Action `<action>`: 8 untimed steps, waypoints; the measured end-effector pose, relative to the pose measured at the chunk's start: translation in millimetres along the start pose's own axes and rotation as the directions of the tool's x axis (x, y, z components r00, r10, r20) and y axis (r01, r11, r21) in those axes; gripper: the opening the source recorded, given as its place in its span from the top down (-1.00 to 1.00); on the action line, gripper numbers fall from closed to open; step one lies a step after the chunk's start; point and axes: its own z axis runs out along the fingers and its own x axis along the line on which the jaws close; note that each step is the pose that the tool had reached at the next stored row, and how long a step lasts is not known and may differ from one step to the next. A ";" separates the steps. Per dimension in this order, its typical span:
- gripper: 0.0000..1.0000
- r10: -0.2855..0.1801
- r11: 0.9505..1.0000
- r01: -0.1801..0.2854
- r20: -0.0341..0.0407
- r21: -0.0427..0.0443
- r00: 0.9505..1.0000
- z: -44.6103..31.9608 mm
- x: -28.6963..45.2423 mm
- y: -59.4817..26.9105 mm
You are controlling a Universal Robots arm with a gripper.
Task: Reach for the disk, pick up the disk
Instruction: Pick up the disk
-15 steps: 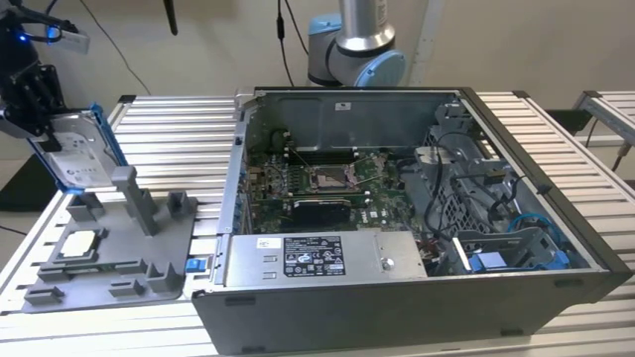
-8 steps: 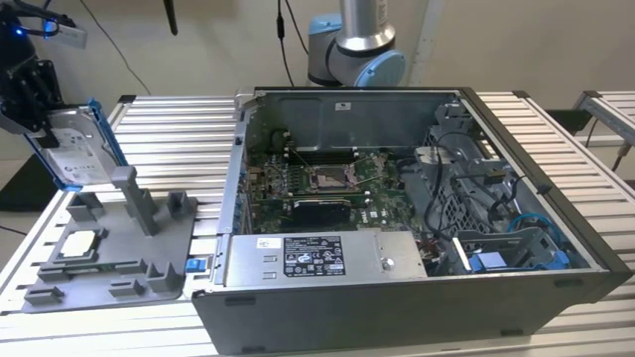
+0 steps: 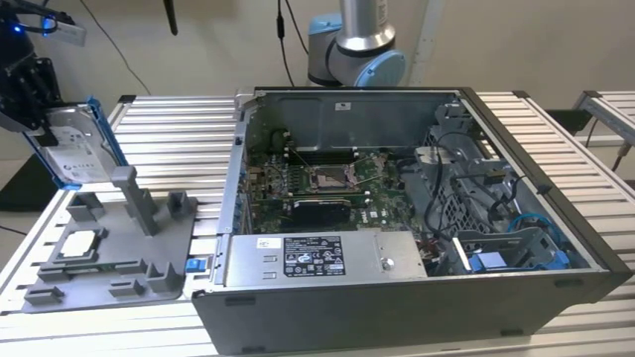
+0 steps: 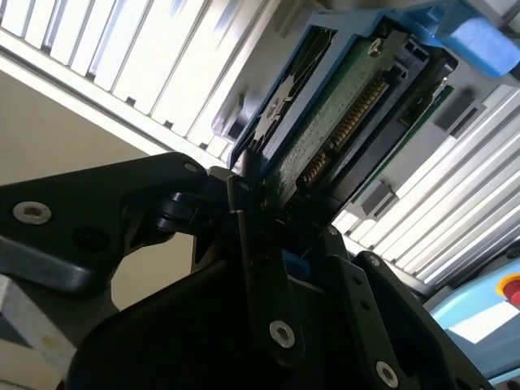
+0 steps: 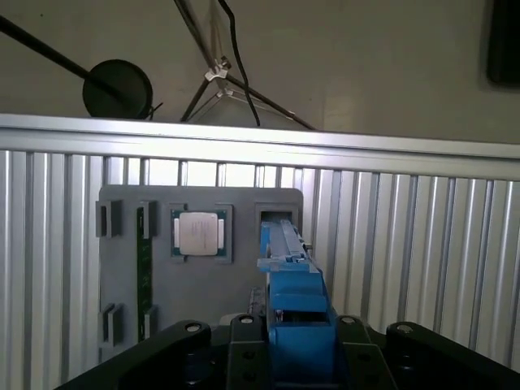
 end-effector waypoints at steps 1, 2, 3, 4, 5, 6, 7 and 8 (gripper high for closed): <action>1.00 0.000 1.000 0.000 0.000 0.000 1.000 -1.0 0.0 0.0; 1.00 0.000 1.000 0.000 0.000 0.000 1.000 -2.0 -0.1 0.0; 1.00 0.000 1.000 0.000 0.000 0.000 1.000 -3.2 -0.1 0.0; 1.00 0.000 1.000 0.000 0.000 0.000 1.000 -4.6 -0.1 0.0; 1.00 0.000 1.000 0.000 0.000 0.000 1.000 -5.9 -0.1 0.0; 1.00 0.000 1.000 0.000 0.000 0.000 1.000 -6.8 -0.1 0.0; 1.00 0.000 1.000 0.000 0.000 0.000 1.000 -7.1 -0.1 0.0; 1.00 0.000 1.000 0.000 0.000 0.000 1.000 -7.2 -0.1 0.0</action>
